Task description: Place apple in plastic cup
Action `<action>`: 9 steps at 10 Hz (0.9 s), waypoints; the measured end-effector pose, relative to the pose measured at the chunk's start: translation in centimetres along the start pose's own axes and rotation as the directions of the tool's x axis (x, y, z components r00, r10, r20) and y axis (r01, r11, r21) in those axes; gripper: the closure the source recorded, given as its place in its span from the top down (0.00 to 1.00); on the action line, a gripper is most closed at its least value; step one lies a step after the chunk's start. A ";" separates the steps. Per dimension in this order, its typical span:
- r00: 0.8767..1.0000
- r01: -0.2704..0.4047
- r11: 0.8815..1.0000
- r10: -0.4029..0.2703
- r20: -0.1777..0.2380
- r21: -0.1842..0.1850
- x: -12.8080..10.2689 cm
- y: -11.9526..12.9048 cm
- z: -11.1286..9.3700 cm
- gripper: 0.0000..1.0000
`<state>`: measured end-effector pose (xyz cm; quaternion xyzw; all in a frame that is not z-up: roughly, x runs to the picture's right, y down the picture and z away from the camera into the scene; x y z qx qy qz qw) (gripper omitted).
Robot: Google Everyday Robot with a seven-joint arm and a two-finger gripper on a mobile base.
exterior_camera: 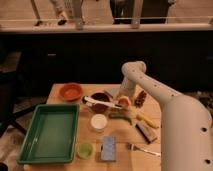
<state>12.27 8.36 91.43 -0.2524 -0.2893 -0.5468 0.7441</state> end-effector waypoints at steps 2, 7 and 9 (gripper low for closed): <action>1.000 0.024 1.000 -0.024 -0.014 -0.011 0.1 -0.4 0.2 0.75; 0.999 0.047 0.999 -0.048 -0.021 -0.023 0.4 -0.8 0.4 0.56; 0.999 0.051 0.998 -0.052 -0.016 -0.030 0.3 -0.8 0.3 0.35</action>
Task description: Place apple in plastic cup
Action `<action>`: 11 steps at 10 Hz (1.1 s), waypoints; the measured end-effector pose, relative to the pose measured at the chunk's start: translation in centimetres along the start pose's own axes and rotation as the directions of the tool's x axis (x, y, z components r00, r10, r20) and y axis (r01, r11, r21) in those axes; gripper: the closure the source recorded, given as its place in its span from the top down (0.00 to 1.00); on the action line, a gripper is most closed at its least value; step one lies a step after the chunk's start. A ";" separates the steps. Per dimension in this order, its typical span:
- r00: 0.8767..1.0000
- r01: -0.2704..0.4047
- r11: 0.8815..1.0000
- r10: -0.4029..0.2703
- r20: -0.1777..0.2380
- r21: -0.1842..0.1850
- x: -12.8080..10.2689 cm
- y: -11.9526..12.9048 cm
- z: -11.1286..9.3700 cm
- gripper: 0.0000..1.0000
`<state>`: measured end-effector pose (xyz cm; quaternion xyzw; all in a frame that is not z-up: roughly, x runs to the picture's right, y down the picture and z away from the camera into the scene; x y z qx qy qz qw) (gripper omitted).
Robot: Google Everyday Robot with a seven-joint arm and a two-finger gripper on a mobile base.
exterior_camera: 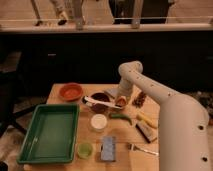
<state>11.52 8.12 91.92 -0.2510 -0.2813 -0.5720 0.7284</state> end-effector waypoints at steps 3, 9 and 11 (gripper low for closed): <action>1.000 0.005 1.000 -0.005 0.002 -0.005 0.0 -0.3 -0.1 0.22; 1.000 0.004 1.000 -0.004 0.001 -0.005 0.0 -0.2 -0.1 0.22; 1.000 -0.005 1.000 0.005 -0.013 -0.008 -0.3 -0.1 -0.3 0.22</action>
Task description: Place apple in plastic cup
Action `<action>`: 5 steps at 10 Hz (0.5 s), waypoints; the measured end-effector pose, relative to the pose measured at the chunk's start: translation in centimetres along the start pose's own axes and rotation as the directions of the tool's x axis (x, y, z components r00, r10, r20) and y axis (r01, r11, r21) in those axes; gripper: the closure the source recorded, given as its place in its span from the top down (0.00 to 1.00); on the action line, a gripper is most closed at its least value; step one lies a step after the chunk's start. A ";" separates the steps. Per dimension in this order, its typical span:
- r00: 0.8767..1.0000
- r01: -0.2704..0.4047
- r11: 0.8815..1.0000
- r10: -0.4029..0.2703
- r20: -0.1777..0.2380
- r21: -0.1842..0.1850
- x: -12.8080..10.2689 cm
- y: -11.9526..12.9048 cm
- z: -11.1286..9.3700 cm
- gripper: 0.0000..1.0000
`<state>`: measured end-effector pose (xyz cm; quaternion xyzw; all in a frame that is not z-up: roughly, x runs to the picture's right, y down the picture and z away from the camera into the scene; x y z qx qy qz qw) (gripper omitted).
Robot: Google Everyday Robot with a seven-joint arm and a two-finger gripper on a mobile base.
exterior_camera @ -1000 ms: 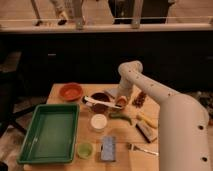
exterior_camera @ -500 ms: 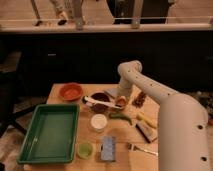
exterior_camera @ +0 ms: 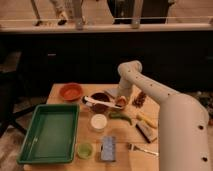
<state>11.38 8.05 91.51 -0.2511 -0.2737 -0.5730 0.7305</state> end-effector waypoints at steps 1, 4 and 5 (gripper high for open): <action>1.000 -0.009 1.000 0.009 -0.025 0.010 -0.1 -0.3 -0.8 0.22; 0.996 -0.026 0.999 0.030 -0.089 0.037 -0.6 -0.6 -3.3 0.22; 0.993 -0.029 0.999 0.034 -0.112 0.044 -0.7 -0.6 -4.2 0.22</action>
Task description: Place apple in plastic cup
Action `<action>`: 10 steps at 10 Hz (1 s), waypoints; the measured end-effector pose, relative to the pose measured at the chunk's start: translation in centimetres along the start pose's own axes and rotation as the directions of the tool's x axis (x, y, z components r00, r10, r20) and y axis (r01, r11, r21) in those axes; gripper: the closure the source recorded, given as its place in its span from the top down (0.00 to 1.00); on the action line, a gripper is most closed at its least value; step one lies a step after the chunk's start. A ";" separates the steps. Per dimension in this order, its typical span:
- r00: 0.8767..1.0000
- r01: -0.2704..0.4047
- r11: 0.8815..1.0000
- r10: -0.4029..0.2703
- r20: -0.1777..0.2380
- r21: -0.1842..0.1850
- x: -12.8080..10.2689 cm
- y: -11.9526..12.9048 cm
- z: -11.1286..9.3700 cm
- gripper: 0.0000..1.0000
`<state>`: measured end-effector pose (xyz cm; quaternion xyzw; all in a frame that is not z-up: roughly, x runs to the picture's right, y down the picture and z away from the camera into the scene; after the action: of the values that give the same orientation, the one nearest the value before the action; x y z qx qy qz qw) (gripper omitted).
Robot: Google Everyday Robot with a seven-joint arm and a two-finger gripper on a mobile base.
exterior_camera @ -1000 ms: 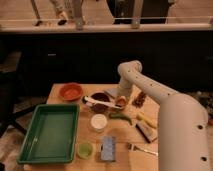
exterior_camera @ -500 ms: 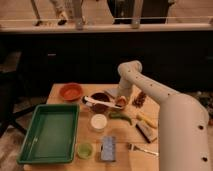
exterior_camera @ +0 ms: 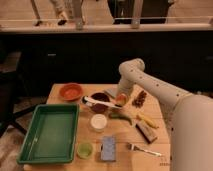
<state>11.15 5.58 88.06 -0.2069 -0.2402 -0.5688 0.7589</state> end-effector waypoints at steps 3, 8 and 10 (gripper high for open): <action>0.999 0.002 1.000 -0.002 -0.046 0.004 -0.1 0.1 -1.7 0.22; 0.998 0.017 1.000 -0.018 -0.064 -0.024 -0.4 0.2 -4.0 0.22; 0.997 0.057 0.998 -0.059 -0.059 -0.029 -1.4 -1.3 -6.0 0.22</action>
<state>10.32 2.78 82.52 -0.1929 -0.2155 -0.5998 0.7461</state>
